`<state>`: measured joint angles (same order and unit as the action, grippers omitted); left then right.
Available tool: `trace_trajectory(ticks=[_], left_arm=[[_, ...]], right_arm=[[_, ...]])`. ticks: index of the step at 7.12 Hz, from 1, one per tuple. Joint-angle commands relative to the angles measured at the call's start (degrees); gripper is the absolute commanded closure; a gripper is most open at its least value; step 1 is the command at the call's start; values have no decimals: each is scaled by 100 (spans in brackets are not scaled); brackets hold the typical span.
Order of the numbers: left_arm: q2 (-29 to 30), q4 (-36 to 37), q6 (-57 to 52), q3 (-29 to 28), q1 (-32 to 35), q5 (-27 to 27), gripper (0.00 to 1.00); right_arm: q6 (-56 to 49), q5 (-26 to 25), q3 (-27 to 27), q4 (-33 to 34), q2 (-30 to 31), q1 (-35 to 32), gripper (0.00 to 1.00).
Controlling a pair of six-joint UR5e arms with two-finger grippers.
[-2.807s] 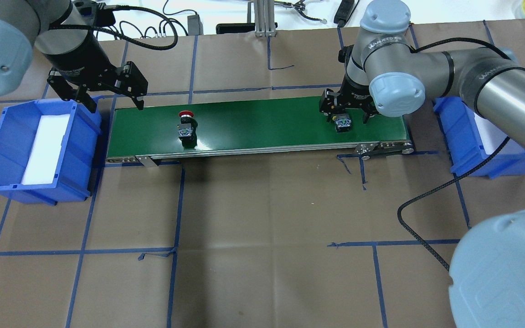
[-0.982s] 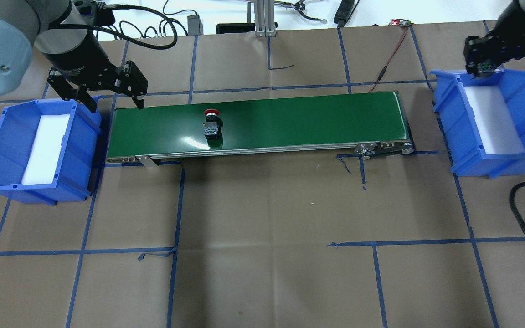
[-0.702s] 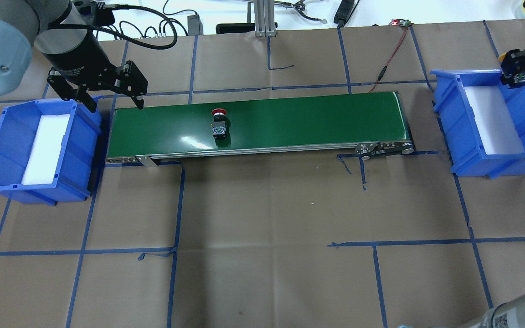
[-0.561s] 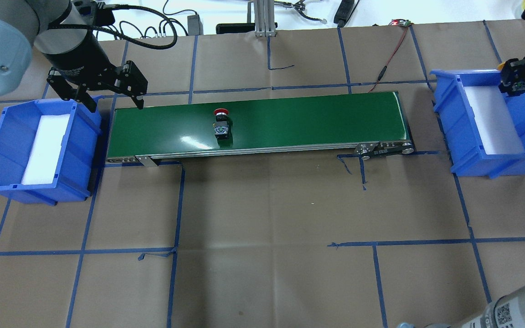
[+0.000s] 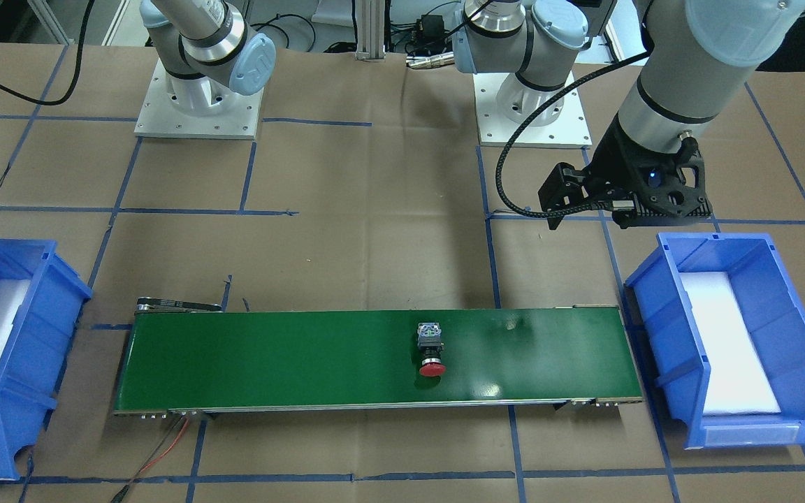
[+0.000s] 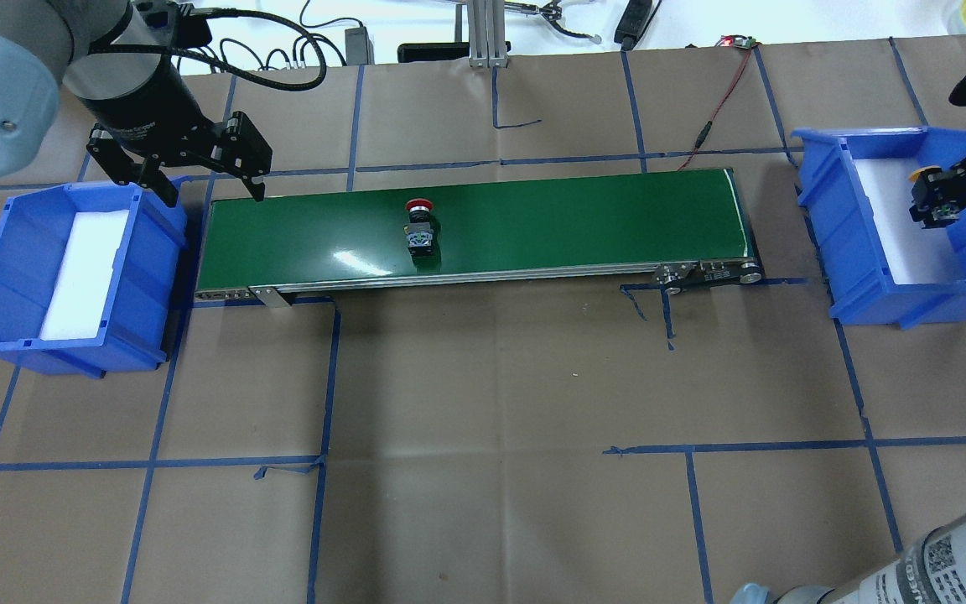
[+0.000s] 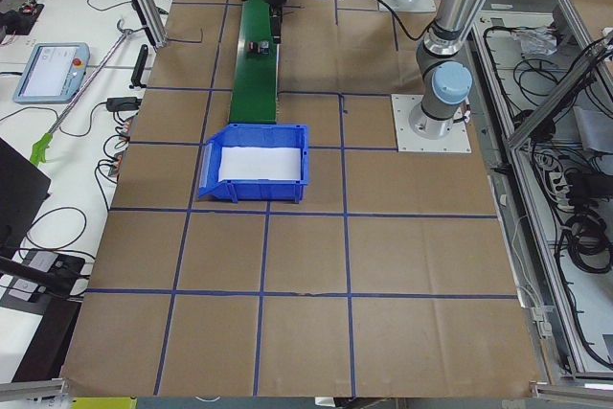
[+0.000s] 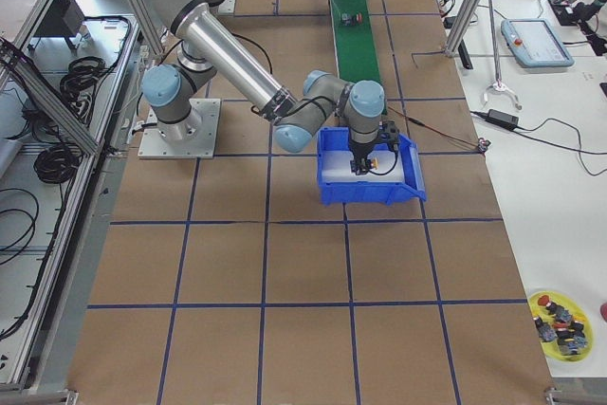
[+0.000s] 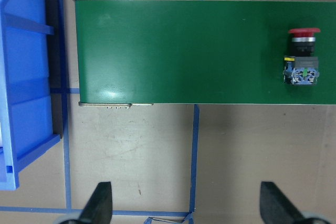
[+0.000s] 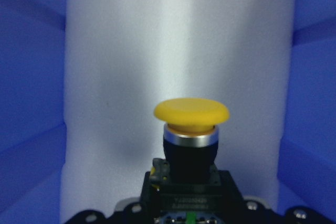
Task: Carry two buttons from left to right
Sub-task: 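Lower the yellow button into the bin and open the right gripper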
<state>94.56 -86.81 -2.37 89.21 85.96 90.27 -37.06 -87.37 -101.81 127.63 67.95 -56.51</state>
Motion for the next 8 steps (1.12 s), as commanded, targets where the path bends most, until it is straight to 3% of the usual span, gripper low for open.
trace_trajectory(ticks=[1,4,5,6,8], left_arm=[[1,-3,0,0,0,0,1],[1,6,0,0,0,0,1],[1,-3,0,0,0,0,1],[1,-3,0,0,0,0,1],[1,-3,0,0,0,0,1]], right_arm=[[-3,-34,-365,174,7,8,96],[-11,-114,-559,157,-1,17,93],[-11,-114,-559,148,7,17,66],[23,-96,-550,174,7,17,1],[50,-96,-507,148,42,17,1]])
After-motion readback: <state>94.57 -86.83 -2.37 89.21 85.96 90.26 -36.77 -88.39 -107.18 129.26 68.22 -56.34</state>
